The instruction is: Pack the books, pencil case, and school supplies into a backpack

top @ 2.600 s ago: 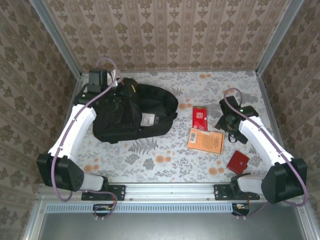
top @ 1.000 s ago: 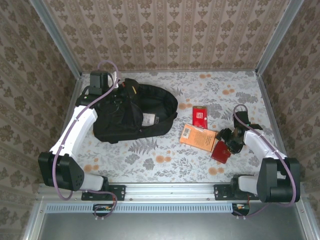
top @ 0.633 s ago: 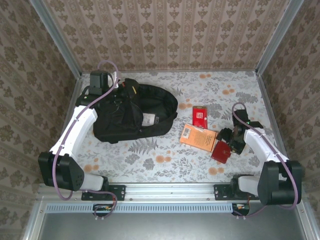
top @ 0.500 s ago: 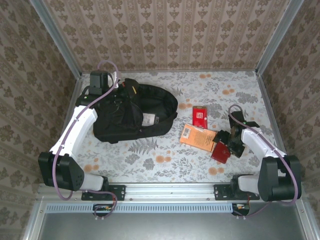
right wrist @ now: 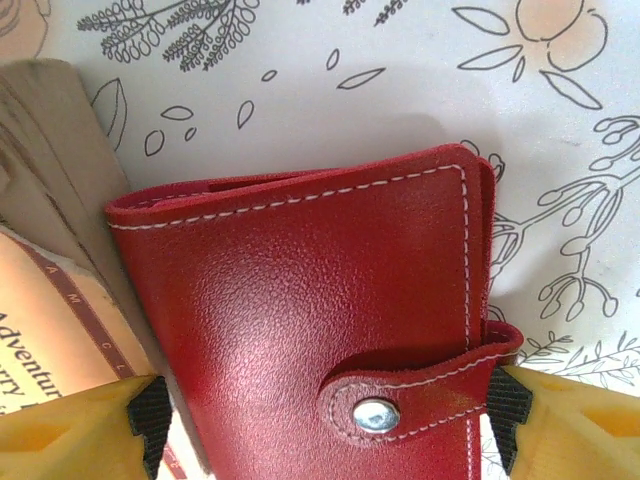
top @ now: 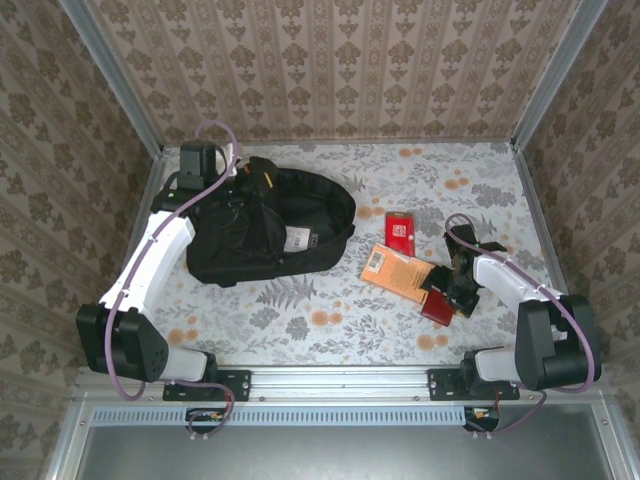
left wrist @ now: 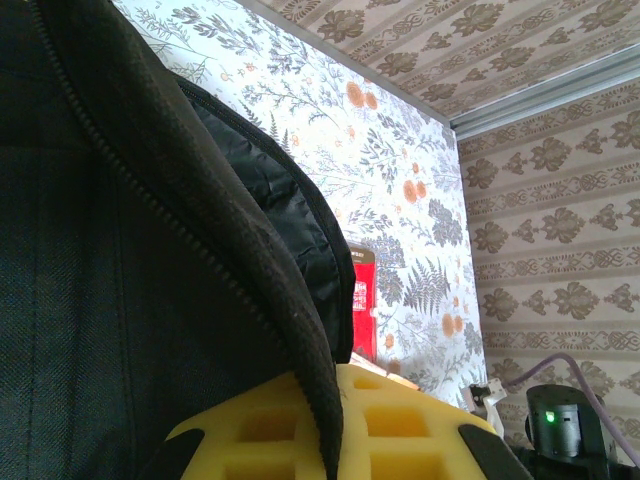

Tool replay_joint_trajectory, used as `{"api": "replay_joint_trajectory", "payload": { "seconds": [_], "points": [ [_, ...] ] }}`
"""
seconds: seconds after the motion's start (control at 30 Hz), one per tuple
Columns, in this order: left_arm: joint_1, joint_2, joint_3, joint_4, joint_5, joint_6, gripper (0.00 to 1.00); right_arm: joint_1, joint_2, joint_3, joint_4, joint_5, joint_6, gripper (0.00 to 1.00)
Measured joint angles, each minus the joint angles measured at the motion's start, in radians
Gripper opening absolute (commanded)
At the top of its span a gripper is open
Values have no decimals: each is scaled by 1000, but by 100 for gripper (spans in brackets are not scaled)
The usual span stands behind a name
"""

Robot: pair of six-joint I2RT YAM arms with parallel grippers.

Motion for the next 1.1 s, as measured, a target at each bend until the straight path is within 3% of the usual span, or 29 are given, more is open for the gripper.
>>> {"api": "replay_joint_trajectory", "payload": {
  "seconds": [0.3, 0.47, 0.6, 0.73, 1.1],
  "points": [
    [0, 0, 0, 0, 0, 0, 1, 0, -63, -55, 8, 30, 34, 80],
    [0, 0, 0, 0, 0, 0, 1, 0, -127, -92, 7, 38, 61, 73],
    [0, 0, 0, 0, 0, 0, 1, 0, -149, -117, 9, 35, 77, 84],
    [0, 0, 0, 0, 3, 0, 1, 0, -72, -90, 8, 27, 77, 91],
    [0, 0, 0, 0, 7, 0, 2, 57, -5, -41, 12, 7, 47, 85]
  ]
}}
